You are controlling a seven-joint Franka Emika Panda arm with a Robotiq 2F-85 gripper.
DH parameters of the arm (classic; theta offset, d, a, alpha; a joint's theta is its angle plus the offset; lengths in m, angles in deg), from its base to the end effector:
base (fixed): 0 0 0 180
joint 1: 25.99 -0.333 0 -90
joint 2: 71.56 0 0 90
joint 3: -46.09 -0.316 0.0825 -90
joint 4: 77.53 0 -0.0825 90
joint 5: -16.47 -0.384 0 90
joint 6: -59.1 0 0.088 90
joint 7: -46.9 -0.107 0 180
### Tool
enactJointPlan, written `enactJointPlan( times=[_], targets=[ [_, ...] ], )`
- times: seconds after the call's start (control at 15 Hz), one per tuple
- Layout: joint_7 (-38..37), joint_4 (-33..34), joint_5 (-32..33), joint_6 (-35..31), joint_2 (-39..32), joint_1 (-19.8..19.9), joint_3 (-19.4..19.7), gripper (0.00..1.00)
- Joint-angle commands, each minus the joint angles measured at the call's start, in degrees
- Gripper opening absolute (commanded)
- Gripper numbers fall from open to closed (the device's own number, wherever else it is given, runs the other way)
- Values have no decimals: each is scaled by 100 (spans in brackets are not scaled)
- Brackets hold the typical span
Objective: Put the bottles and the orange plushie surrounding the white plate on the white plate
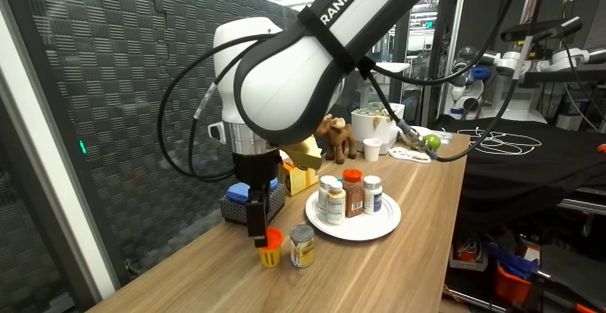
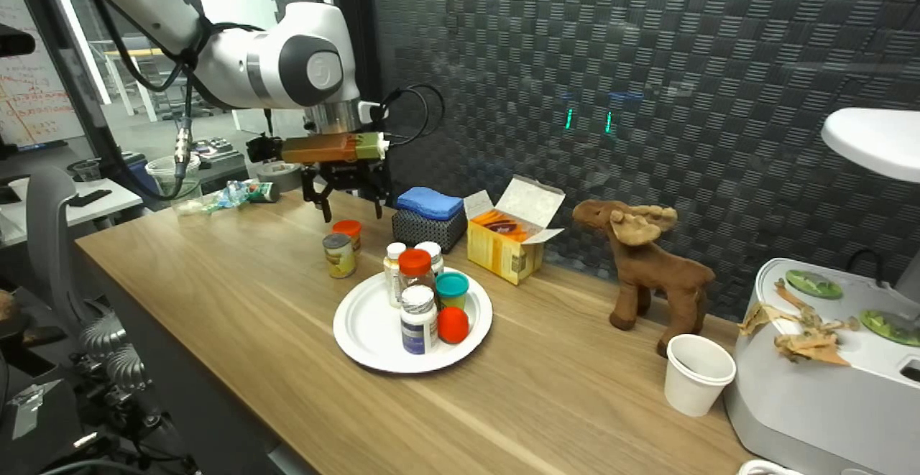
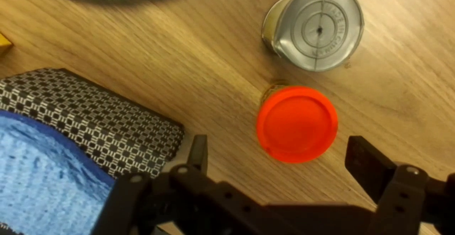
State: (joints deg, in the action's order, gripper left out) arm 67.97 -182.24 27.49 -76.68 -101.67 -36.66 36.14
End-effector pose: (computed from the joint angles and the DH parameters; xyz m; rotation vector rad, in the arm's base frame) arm 0.6127 0.2197 0.2518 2.8233 1.2602 0.0438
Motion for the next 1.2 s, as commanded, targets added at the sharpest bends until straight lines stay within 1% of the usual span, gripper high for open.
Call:
enactJointPlan(
  times=[0.0,0.4,0.73,1.13],
  targets=[
    [142,44,-59,311,47,105,-75,100],
    [363,83,-186,661,29,189,-191,100],
    [500,137,-313,782,-38,198,-249,100],
    [445,207,-365,544,-123,201,-260,100]
  ],
)
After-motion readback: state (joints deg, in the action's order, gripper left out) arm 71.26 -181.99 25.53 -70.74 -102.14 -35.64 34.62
